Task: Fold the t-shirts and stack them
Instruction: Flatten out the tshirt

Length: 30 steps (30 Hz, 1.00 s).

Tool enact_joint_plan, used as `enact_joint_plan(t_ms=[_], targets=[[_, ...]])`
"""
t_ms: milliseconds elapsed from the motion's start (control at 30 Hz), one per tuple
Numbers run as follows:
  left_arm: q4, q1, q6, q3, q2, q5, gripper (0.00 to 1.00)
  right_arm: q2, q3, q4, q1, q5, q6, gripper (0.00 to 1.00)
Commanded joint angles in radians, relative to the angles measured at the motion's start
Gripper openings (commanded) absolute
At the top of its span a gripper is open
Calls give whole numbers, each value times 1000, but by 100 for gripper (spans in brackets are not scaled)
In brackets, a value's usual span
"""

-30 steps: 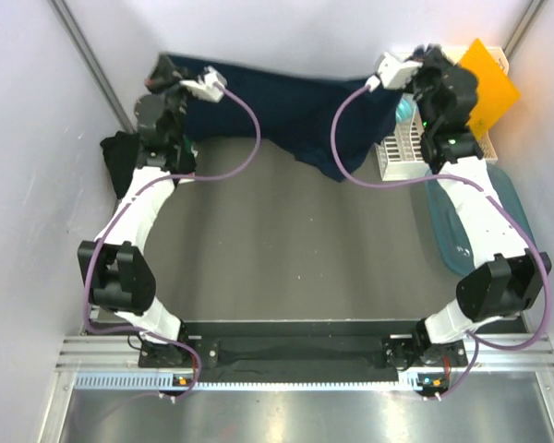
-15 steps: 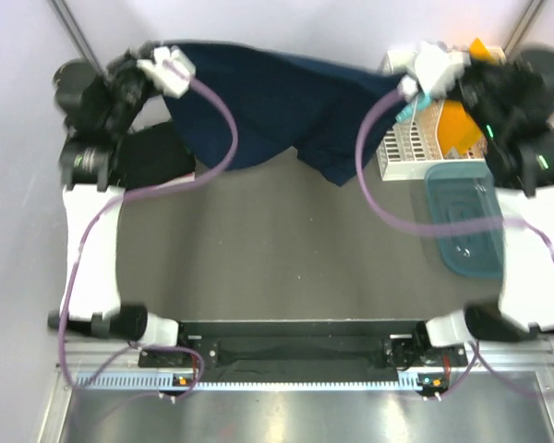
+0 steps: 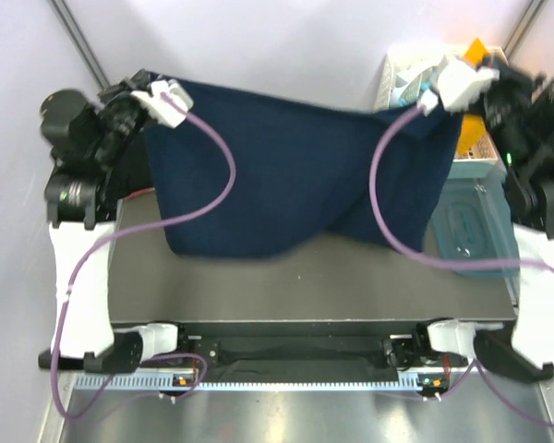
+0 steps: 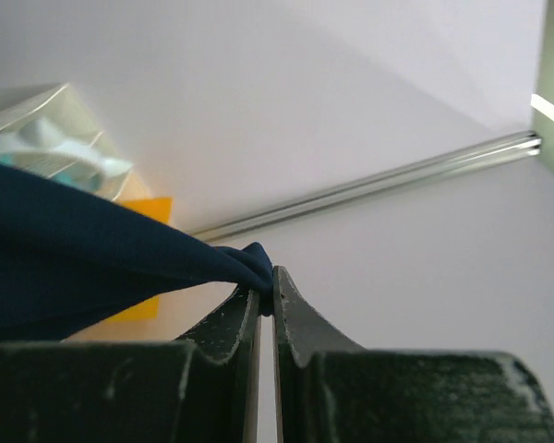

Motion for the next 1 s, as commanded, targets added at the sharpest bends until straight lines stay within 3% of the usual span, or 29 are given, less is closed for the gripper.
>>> enact_joint_plan(t_ms=[0, 100, 167, 300, 467, 567, 833, 933, 967], targets=[[195, 6, 70, 87, 153, -70, 0, 222, 211, 287, 8, 55, 27, 0], [182, 12, 62, 162, 268, -101, 0, 332, 222, 391, 6, 47, 10, 0], [172, 18, 92, 126, 304, -80, 0, 386, 220, 397, 5, 30, 16, 0], [237, 26, 151, 37, 408, -93, 0, 509, 161, 391, 8, 9, 27, 0], [345, 38, 179, 110, 572, -159, 0, 583, 114, 544, 31, 59, 14, 0], [489, 44, 179, 190, 644, -205, 0, 629, 168, 662, 46, 114, -34, 0], [1019, 38, 258, 444, 753, -340, 0, 664, 272, 1225, 74, 200, -252, 0], [1164, 37, 292, 384, 700, -331, 0, 631, 276, 1333, 83, 213, -288, 0], [1203, 37, 307, 345, 659, -328, 0, 609, 210, 1350, 81, 216, -273, 0]])
